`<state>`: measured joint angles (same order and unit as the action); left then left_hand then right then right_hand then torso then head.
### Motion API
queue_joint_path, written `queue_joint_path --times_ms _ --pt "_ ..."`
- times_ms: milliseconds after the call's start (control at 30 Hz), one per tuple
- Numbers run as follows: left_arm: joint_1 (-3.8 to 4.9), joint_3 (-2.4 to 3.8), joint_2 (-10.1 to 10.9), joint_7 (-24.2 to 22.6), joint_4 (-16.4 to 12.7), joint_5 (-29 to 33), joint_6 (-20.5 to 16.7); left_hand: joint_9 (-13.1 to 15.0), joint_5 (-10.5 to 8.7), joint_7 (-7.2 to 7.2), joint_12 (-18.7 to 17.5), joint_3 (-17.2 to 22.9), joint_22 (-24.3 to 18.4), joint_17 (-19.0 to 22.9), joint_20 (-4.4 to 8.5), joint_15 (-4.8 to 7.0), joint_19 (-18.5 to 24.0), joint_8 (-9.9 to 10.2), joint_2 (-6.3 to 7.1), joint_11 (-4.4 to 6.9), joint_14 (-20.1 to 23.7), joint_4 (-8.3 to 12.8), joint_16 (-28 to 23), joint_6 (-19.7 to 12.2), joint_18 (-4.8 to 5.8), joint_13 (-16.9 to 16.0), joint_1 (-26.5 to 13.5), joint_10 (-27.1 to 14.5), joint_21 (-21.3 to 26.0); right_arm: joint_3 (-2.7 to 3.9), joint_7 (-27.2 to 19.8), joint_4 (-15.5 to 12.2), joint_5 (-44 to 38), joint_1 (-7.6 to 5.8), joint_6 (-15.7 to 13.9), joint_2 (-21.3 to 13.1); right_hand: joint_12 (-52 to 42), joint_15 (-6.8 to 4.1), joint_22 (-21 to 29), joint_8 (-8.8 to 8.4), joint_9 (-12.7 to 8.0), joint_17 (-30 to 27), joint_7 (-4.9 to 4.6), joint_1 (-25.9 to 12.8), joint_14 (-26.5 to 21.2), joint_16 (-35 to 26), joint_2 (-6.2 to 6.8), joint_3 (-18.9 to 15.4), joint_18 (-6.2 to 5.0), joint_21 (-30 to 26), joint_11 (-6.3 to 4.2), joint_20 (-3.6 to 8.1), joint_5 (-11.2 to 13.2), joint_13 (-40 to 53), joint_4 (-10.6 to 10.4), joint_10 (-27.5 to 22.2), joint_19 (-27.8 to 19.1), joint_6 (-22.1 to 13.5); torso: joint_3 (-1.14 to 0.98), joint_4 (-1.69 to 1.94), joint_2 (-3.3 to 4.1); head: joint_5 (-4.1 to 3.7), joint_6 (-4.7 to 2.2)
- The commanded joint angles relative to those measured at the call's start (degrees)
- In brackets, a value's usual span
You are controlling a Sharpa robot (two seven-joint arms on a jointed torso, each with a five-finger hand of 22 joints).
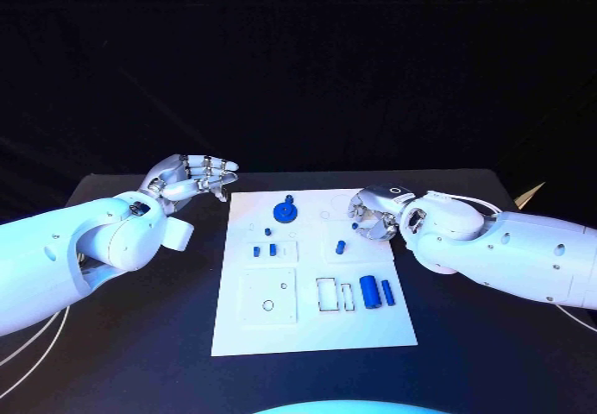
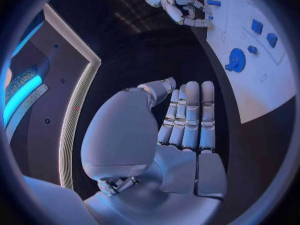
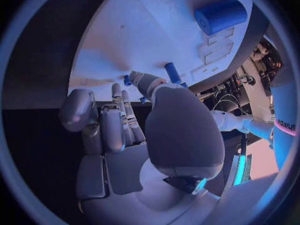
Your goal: Assemble the parts on the task board
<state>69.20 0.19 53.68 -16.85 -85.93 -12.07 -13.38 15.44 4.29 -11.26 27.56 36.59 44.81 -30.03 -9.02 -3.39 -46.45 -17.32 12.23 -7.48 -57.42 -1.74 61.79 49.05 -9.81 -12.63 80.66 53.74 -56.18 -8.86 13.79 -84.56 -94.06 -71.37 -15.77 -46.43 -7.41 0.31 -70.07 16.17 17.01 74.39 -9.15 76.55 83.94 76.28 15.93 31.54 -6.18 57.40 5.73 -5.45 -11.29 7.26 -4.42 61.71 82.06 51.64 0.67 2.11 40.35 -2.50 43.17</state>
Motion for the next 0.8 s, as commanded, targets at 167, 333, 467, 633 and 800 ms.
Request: queue_joint_path --times_ms 167,333,467,633,800 --pt "0.07 0.06 0.12 -2.26 -0.23 2.74 1.32 -0.08 -0.02 -0.13 0.03 -0.45 -0.12 0.12 -0.13 -0.04 0.39 -0.1 -0.65 -0.05 0.3 0.05 -0.33 -0.11 -0.75 0.08 -0.17 -0.31 0.29 -0.02 0.77 0.4 -1.77 0.69 1.44 0.53 -0.91 -0.06 -6.01 0.58 0.38 2.35 0.83 0.54 3.37 2.67 -1.74 2.59 1.9 9.27 -0.87 0.32 0.1 -0.09 0.39 4.44 2.14 3.56 -0.05 0.02 -0.04 0.1 0.2" --pt "0.07 0.06 0.17 -2.29 -0.3 2.8 1.4 -0.09 -0.02 -0.15 0.05 -0.49 -0.17 0.18 -0.13 -0.05 0.39 -0.1 -0.69 -0.06 0.32 0.05 -0.44 -0.11 -0.75 0.09 -0.17 -0.31 0.37 -0.02 0.95 0.81 -1.7 0.94 1.62 0.72 -1.23 -0.52 -8.92 1.16 0.87 3.26 1.3 0.43 3.63 3.67 -2.35 3.53 2.63 13.7 -1.51 0.74 3.92 0.22 0.8 6.73 3.15 5.3 -0.02 -0.04 -0.04 0.14 0.18" --pt "0.07 0.06 0.15 -2.34 -0.34 2.81 1.52 -0.11 -0.02 -0.17 0.04 -0.54 -0.23 0.24 -0.14 -0.06 0.39 -0.09 -0.69 -0.08 0.32 0.05 -0.54 -0.15 -0.75 0.11 -0.18 -0.34 0.45 -0.02 0.9 1.06 -1.4 1.14 1.6 0.92 -1.17 -0.58 -9.08 1.23 0.96 3.23 1.37 0.39 3.62 3.69 -2.51 3.73 2.66 13.88 -1.59 0.79 3.88 0.25 0.88 6.97 3.16 5.55 -0.02 0.0 -0.03 0.14 0.21" --pt "0.07 0.06 0.13 -2.34 -0.32 2.86 1.64 -0.12 -0.02 -0.18 0.04 -0.59 -0.27 0.28 -0.14 -0.07 0.38 -0.08 -0.69 -0.09 0.33 0.05 -0.62 -0.18 -0.74 0.13 -0.19 -0.37 0.52 -0.02 0.78 1.27 -1.14 1.65 1.53 1.42 -1.03 -0.97 -11.1 1.8 1.47 3.44 1.91 0.27 3.67 4.01 -3.71 4.28 3.2 17.03 -2.07 1.06 4.72 0.44 1.1 8.26 3.85 6.95 -0.07 -0.01 -0.03 0.16 0.27" --pt "0.07 0.06 0.12 -2.32 -0.24 3.01 1.73 -0.13 0.0 -0.19 0.02 -0.62 -0.34 0.35 -0.15 -0.08 0.39 -0.09 -0.72 -0.11 0.36 0.07 -0.75 -0.19 -0.74 0.15 -0.17 -0.42 0.62 -0.02 1.34 1.61 -1.28 2.3 1.0 2.12 -0.93 -1.33 -11.93 2.35 2.02 3.75 2.32 0.44 3.75 4.38 -4.64 4.45 3.38 18.19 -2.52 1.33 4.99 0.69 1.71 9.51 4.03 8.03 -0.05 -0.04 -0.05 0.13 0.38"
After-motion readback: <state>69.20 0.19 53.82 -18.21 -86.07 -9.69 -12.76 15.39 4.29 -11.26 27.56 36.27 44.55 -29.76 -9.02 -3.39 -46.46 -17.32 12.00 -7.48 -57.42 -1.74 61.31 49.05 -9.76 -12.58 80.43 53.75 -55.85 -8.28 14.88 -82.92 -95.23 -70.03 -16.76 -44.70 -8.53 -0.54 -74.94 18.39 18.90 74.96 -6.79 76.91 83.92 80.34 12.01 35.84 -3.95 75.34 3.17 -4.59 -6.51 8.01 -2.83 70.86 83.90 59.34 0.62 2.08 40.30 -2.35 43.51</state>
